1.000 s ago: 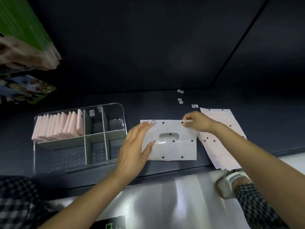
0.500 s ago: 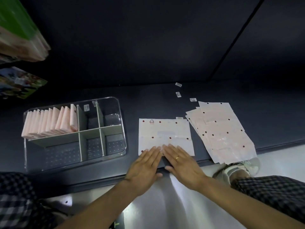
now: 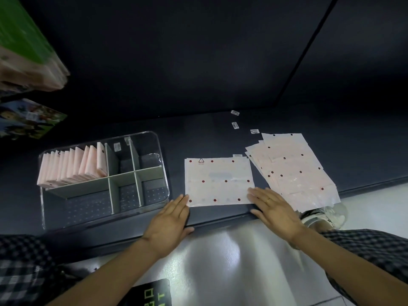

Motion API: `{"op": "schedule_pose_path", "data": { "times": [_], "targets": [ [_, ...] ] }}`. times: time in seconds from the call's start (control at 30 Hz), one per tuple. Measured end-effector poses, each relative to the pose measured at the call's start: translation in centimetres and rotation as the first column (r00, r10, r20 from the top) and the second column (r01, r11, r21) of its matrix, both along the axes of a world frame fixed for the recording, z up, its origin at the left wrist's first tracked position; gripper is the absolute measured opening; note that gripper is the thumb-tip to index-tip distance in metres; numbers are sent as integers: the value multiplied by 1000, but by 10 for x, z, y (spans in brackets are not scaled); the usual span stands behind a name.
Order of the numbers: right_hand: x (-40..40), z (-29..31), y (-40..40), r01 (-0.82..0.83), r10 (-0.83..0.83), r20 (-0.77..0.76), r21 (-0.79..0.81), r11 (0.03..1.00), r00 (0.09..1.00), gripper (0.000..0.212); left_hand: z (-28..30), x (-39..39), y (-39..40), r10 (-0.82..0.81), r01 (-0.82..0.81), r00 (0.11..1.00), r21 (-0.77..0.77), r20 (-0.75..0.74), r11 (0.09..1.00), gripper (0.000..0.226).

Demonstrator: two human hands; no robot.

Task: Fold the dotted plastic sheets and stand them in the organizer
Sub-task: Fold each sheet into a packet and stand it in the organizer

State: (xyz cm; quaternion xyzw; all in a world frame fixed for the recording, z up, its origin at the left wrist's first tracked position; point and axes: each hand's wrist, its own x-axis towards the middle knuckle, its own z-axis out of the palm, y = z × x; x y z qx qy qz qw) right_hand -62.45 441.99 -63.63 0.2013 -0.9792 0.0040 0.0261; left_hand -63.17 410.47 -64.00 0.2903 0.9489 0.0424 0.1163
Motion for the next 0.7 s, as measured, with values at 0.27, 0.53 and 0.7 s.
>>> {"op": "schedule_pose_path", "data": {
  "times": [0.27, 0.53, 0.7],
  "targets": [
    [-23, -12, -34, -137, 132, -94, -45, 990, 987, 51, 1, -19, 35, 67, -65, 997, 66, -29, 996, 39],
    [-26, -4, -37, -200, 208, -59, 121, 972, 976, 41, 4, -40, 51, -50, 41, 997, -141, -58, 989, 29],
    [-31, 13, -50, -49, 49, 0, -21, 999, 999, 30, 6, -38, 46, 27, -27, 999, 11, 38, 1000, 40]
  ]
}}
